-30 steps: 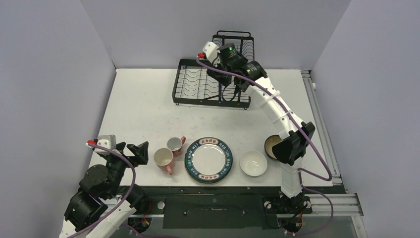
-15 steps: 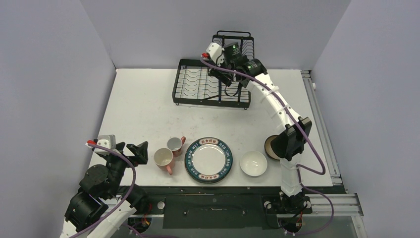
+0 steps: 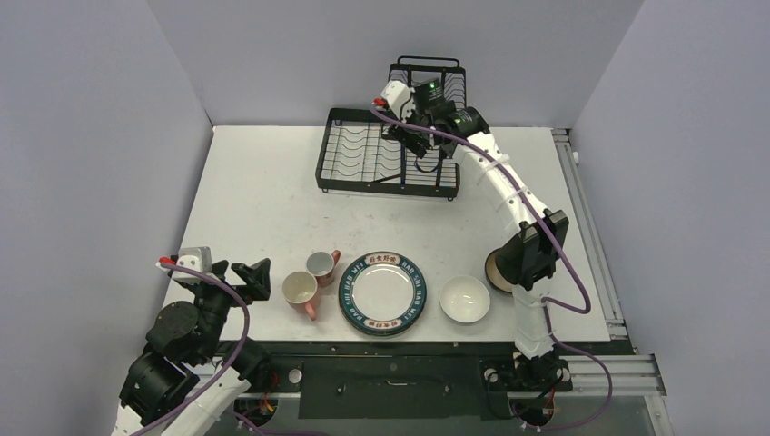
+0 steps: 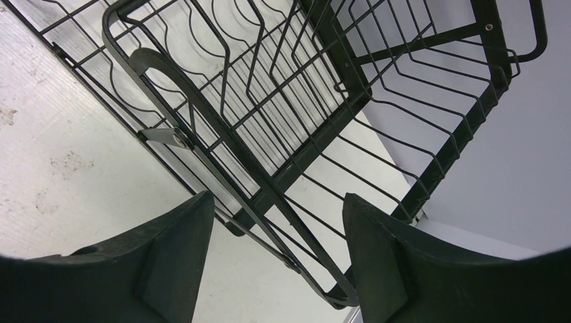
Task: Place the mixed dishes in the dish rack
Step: Move the dish rack to the center of the board.
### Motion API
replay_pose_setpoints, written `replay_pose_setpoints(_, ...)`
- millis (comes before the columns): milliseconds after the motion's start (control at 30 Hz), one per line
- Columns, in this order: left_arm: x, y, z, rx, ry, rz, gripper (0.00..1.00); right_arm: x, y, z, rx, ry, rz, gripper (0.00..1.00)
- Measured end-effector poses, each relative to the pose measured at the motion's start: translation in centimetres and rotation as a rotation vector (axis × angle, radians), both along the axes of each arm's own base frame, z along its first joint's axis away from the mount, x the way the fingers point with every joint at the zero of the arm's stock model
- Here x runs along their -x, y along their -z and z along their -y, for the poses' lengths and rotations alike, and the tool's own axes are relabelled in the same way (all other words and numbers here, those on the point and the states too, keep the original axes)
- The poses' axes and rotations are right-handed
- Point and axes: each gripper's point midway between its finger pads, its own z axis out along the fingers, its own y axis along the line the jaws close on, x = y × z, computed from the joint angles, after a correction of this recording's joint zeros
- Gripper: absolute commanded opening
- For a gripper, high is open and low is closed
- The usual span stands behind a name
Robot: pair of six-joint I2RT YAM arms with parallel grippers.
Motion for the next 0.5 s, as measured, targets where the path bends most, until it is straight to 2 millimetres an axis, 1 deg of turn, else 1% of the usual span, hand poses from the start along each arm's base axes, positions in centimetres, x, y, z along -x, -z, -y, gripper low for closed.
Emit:
replay_pose_setpoints(167, 0.02, 0.0, 0.11, 0.001, 0.006, 0.0, 0.96, 0.11, 0.62, 0.01, 0.004, 0.0, -0.014, 0.55)
replay_pose_setpoints(267, 0.02, 0.0, 0.12, 0.0, 0.007, 0.0, 0.96, 0.08, 0.94, 0.06, 0.011, 0.0, -0.017, 0.46)
replay_pose_setpoints(300, 0.02, 0.01, 0.13, -0.001, 0.008, 0.0, 0.96, 0.04, 0.88, 0.02, 0.009, 0.0, -0.014, 0.39)
replay_pose_setpoints(333, 0.03, 0.0, 0.14, 0.0, 0.009, 0.0, 0.96, 0.01, 0.8, 0.02, 0.007, 0.0, -0.012, 0.35)
replay_pose_setpoints(367, 0.03, 0.0, 0.15, 0.0, 0.009, 0.0, 0.96, -0.05, 0.79, -0.02, 0.007, -0.006, -0.01, 0.27)
replay_pose_setpoints(400, 0.03, 0.0, 0.15, -0.001, 0.009, 0.0, 0.96, -0.04, 0.59, -0.09, 0.006, -0.016, -0.006, 0.22)
replay_pose_setpoints(433, 0.03, 0.0, 0.15, -0.001, 0.009, 0.0, 0.96, 0.13, 0.47, -0.15, 0.009, -0.032, -0.006, 0.12)
replay_pose_setpoints(467, 0.03, -0.01, 0.16, 0.0, 0.009, 0.0, 0.96, 0.37, 0.3, -0.31, 0.007, -0.052, -0.009, 0.09)
replay_pose_setpoints(500, 0.03, -0.01, 0.16, 0.0, 0.009, 0.0, 0.96, 0.66, 0.1, -0.52, 0.005, -0.074, -0.011, 0.02)
